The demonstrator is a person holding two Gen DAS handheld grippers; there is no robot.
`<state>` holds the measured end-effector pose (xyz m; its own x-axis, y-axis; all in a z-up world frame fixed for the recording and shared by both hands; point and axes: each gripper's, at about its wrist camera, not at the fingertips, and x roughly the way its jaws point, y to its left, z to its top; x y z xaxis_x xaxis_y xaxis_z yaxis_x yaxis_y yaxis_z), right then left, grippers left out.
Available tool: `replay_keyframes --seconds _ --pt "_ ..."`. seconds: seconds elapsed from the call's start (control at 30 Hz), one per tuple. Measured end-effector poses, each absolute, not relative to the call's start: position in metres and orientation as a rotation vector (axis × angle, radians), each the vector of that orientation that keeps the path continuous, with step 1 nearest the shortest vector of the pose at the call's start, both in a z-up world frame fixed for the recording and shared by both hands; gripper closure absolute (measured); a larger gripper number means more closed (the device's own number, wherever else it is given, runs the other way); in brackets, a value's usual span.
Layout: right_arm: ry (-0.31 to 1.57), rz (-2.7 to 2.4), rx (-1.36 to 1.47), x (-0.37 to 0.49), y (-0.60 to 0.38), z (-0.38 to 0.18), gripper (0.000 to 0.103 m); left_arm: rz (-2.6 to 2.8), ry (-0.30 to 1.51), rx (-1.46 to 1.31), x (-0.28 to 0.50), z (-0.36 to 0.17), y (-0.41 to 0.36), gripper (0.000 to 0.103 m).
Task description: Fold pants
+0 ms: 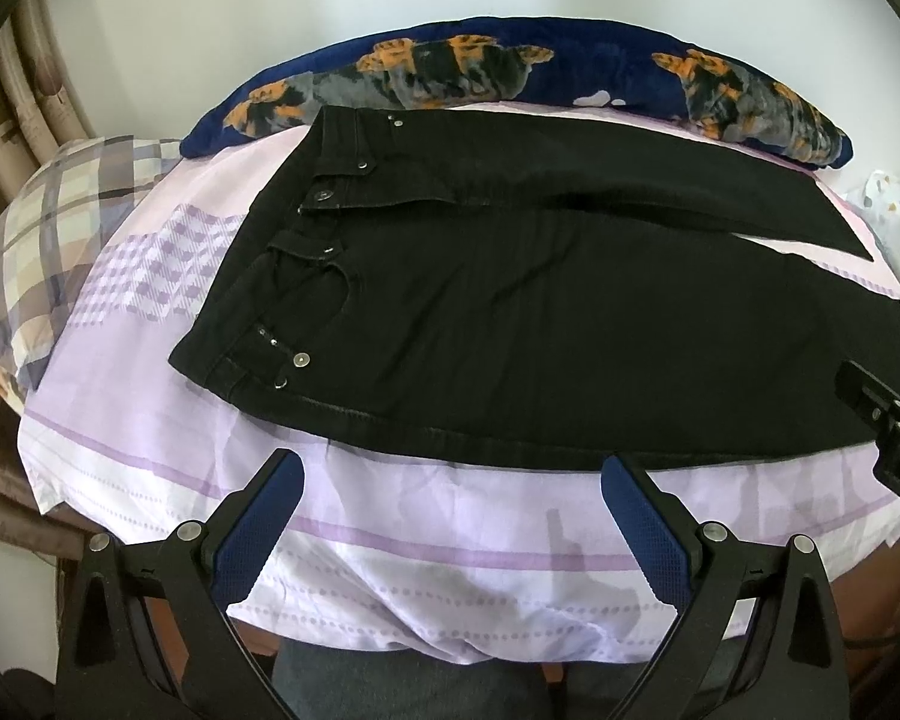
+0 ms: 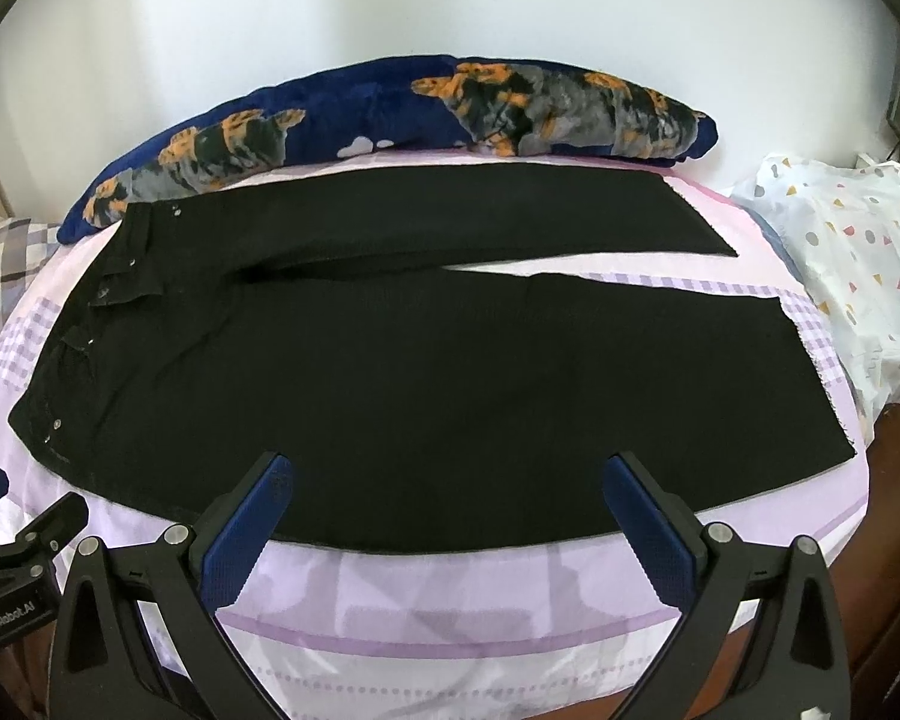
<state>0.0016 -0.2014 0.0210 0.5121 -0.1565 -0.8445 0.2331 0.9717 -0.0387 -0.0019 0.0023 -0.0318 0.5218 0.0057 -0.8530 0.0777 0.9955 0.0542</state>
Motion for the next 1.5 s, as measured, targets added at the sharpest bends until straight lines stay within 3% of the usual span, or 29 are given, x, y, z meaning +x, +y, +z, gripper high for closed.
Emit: replay_keyframes --seconds 1.0,1.27,1.5 --pt "0.983 -0.167 0.135 0.005 -0.201 0.015 0.0 -0.083 1.076 0.06 0.024 -0.046 0.006 0.005" --pt "1.008 -0.087 0.079 0.053 -0.189 0.014 0.0 -0.098 1.062 -0.035 0.078 -0.036 0.036 0.018" --pt "0.966 0.012 0.107 0.123 -0.182 0.037 0.001 -0.169 1.029 -0.247 0.177 -0.015 0.104 0.032"
